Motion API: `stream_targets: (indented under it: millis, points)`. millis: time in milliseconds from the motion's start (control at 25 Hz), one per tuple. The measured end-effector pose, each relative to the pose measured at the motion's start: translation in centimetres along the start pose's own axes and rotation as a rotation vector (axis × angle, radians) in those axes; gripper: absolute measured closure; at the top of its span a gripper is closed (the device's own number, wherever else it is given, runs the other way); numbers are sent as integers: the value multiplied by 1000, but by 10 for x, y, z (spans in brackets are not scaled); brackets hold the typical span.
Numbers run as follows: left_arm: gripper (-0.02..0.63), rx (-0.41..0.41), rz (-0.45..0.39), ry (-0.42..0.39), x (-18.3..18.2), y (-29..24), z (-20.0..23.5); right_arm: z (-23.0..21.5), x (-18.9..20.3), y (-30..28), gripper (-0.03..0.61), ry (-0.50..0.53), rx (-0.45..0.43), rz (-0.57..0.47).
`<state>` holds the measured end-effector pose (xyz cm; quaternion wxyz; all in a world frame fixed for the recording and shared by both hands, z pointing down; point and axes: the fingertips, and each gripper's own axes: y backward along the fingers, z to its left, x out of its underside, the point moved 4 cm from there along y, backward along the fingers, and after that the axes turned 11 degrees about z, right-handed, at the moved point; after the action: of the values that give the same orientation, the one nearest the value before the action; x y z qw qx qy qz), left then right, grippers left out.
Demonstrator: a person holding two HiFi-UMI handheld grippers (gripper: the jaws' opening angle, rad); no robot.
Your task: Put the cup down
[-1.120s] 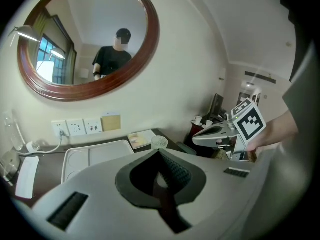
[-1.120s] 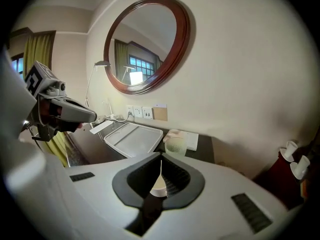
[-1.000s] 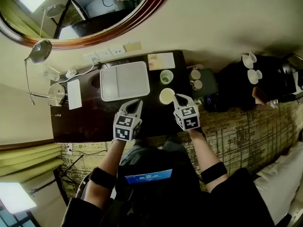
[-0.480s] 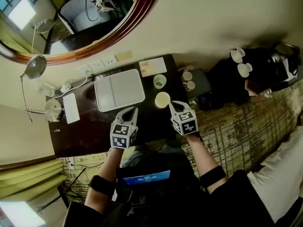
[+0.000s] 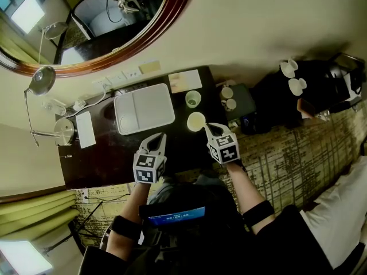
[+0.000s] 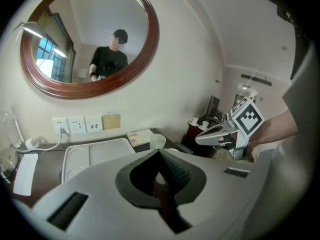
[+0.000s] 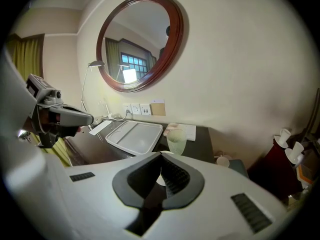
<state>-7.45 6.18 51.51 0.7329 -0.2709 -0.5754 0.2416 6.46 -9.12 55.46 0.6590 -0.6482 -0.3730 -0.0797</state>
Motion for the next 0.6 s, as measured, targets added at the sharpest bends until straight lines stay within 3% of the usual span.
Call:
stream_targets:
  millis: [600]
  points:
    - [611,13,20,-3,-3,-13,-4,-17,0,-5,577,-6,-21,10]
